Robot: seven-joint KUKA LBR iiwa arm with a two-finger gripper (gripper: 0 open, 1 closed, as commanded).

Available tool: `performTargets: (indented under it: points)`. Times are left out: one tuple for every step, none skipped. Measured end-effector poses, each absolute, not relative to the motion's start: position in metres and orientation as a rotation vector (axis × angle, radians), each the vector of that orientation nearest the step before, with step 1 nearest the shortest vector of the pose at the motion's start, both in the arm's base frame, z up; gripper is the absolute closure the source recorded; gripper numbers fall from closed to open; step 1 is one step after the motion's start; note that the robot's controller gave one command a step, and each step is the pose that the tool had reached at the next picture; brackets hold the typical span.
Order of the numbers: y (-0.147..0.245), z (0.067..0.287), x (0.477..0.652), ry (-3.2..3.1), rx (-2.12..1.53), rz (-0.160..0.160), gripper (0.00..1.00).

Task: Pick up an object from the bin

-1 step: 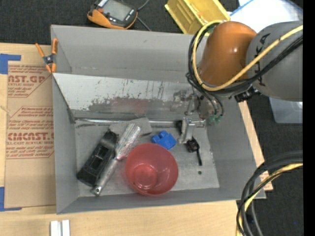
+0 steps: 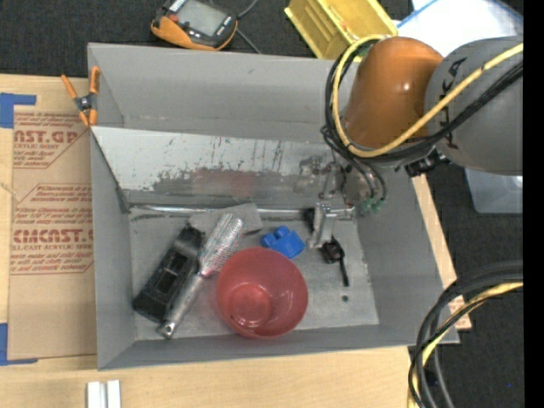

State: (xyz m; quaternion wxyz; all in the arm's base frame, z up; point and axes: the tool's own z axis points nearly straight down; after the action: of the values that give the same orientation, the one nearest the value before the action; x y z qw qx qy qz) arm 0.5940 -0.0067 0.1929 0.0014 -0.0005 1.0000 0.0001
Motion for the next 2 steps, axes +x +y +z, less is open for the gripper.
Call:
performTargets:
  points:
    - [0.024, 0.151, 0.586, 3.140, 0.003, 0.003, 0.00]
    - [0.012, 0.146, 0.580, 3.129, 0.097, 0.001, 0.00]
